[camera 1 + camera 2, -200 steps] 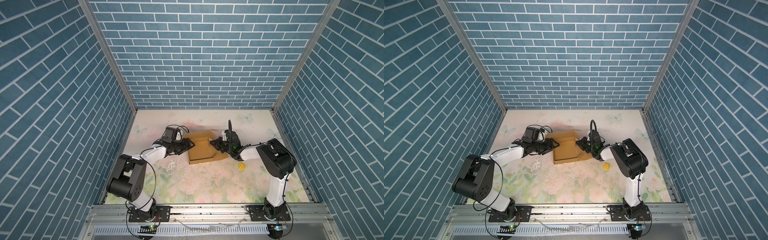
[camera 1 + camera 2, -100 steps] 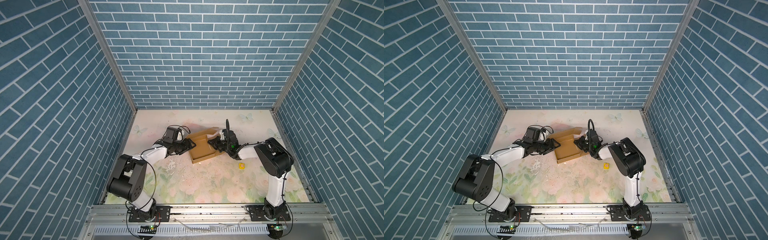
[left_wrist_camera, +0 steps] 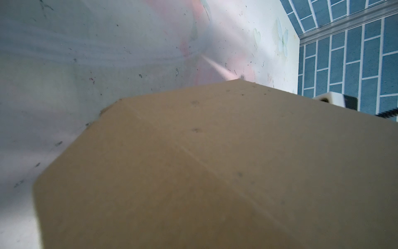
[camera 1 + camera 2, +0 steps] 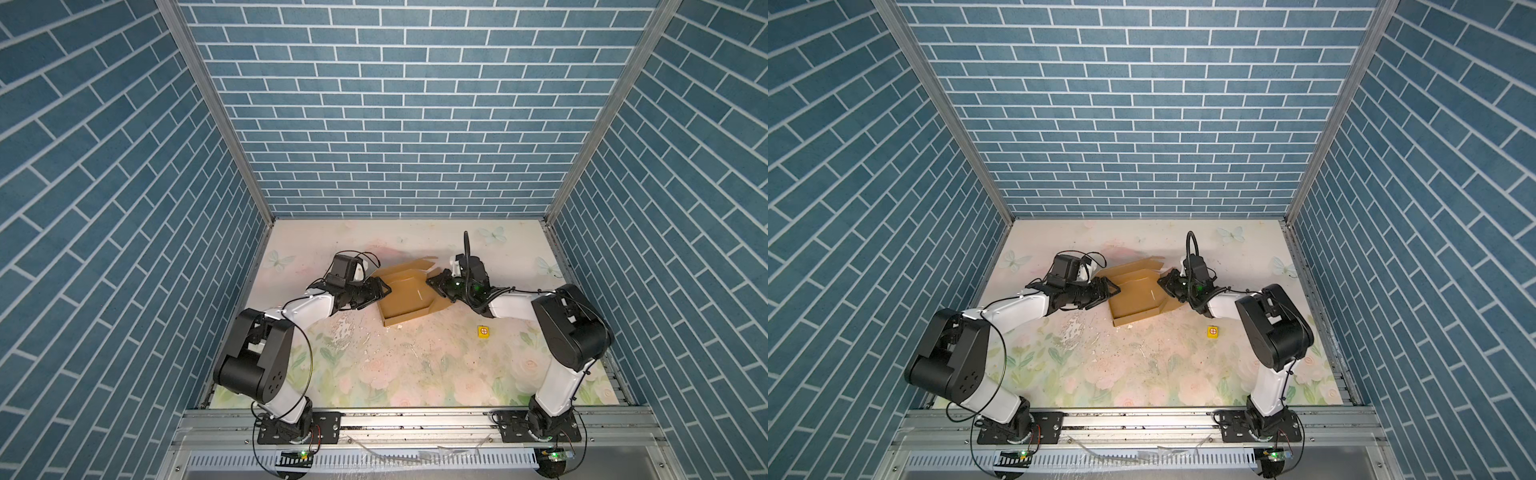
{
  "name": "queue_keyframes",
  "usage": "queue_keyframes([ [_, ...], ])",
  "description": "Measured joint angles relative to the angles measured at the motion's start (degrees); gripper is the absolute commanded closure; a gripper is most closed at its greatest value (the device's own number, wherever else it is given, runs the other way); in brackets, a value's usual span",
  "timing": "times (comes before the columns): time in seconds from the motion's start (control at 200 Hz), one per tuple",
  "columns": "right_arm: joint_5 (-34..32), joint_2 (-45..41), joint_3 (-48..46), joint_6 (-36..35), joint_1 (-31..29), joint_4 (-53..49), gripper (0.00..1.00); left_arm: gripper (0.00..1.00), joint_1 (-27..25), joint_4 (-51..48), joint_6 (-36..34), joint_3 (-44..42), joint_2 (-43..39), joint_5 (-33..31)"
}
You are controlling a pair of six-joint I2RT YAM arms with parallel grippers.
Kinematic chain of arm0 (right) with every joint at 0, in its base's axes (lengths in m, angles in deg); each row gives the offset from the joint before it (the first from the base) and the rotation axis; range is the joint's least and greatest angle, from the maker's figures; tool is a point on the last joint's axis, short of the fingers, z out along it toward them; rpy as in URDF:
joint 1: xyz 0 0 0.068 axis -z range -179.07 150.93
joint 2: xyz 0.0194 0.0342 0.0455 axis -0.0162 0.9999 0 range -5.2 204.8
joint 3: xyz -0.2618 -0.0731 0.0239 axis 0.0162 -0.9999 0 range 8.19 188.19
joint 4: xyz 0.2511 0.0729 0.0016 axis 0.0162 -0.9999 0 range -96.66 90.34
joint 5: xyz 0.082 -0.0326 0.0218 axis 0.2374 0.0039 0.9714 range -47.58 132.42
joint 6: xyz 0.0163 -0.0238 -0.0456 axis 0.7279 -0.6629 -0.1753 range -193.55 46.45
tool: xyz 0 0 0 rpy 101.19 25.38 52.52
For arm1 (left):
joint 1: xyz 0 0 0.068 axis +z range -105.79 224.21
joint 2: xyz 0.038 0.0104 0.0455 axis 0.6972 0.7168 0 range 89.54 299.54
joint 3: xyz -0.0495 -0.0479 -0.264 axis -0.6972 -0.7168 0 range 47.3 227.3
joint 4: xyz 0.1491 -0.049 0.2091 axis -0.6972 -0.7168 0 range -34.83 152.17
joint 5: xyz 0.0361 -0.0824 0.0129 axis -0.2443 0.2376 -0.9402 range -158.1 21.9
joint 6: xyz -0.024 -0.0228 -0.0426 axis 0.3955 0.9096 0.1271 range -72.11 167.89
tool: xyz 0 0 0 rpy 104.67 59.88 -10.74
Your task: Fold the paper box
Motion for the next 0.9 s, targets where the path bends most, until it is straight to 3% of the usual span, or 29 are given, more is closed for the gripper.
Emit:
queue_keyframes([
  [0.115, -0.3, -4.3, -2.1, -2.6, 2.5, -2.9, 0.96, 0.33, 0.0, -0.2, 0.0, 0.0, 0.1, -0.1],
  [0.225, -0.8, -6.7, -3.5, -6.6, 4.9, -7.5, 0.82, 0.33, 0.0, -0.2, 0.0, 0.0, 0.1, -0.1],
  [0.35, -0.7, -6.8, -3.6, -11.0, 7.0, -12.1, 0.73, 0.33, 0.0, -0.4, 0.0, 0.0, 0.1, -0.1],
  [0.58, 1.8, -4.3, -4.8, -15.2, 8.1, -12.7, 0.71, 0.32, 0.2, -0.5, 0.0, 0.0, 0.1, 0.0],
  [0.715, 4.2, -1.3, -4.8, -15.3, 8.1, -11.3, 0.78, 0.31, 0.3, -0.6, 0.0, 0.1, 0.1, 0.3],
  [0.9, 6.5, -0.6, -4.8, -15.4, 7.9, -9.3, 0.97, 0.29, 0.4, -0.7, 0.0, 0.7, 0.5, 0.8],
])
